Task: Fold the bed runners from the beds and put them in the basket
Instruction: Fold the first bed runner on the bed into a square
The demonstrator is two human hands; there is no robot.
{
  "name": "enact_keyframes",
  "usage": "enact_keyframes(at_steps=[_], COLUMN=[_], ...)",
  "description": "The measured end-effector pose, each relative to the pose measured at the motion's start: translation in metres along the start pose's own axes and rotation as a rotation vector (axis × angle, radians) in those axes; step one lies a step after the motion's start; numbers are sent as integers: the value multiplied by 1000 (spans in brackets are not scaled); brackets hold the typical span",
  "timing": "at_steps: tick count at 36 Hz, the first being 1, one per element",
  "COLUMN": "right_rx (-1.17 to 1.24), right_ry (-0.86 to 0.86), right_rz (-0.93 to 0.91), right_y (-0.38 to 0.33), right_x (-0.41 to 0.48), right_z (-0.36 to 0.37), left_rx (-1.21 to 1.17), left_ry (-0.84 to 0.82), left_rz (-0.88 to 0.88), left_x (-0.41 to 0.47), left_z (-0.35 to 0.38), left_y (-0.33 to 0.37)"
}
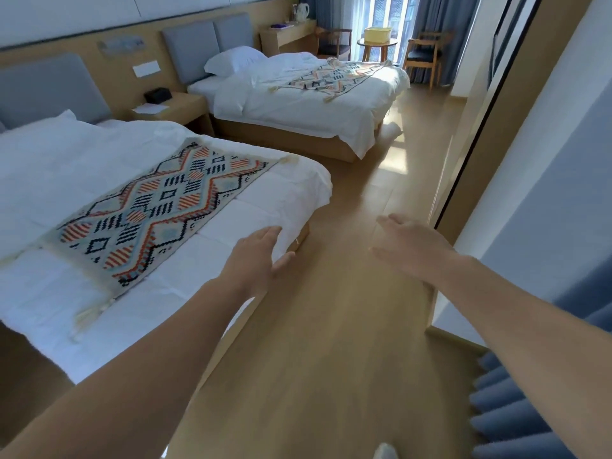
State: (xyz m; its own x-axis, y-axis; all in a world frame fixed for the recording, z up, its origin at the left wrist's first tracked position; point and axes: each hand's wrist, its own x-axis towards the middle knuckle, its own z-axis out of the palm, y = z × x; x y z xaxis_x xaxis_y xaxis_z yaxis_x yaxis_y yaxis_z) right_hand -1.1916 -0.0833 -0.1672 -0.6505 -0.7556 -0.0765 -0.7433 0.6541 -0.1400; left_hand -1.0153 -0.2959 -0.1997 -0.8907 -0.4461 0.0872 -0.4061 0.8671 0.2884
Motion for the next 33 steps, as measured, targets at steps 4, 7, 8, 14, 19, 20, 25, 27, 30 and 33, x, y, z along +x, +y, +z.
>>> enact_keyframes(at_steps=[4,7,8,14,19,20,25,27,30,33], right_rx=[-12,-17,-14,-41,-63,-74,-111,-109,-104,-94], right_ry=[-34,-37,-38,-55,-47,-48,-44,-40,-61,-68], right_rz=[-65,-109,-119,-192,-250,-261,-304,-313,-328,-341], right_y=[34,54,59,74,78,78,71,65,57,48], right_x=[47,83,94,167,236,251,341,379,434,483], right_z=[-17,-25,-27,-21,-17,-17,-17,-18,-17,-19], left_rx=[3,-12,-11,-16,-26,-30,-33,-42,-57,-47], left_ry=[4,14,10,3,-7,-7,11,20,8,2], left_rz=[-80,-126,-135,-213,-254,-263,-286,-297,-312,-307], left_x=[46,75,83,129,178,190,265,298,342,382], left_z=[4,10,12,28,39,41,51,52,51,46], left_y=[18,27,28,18,-9,-17,-55,-70,-92,-115])
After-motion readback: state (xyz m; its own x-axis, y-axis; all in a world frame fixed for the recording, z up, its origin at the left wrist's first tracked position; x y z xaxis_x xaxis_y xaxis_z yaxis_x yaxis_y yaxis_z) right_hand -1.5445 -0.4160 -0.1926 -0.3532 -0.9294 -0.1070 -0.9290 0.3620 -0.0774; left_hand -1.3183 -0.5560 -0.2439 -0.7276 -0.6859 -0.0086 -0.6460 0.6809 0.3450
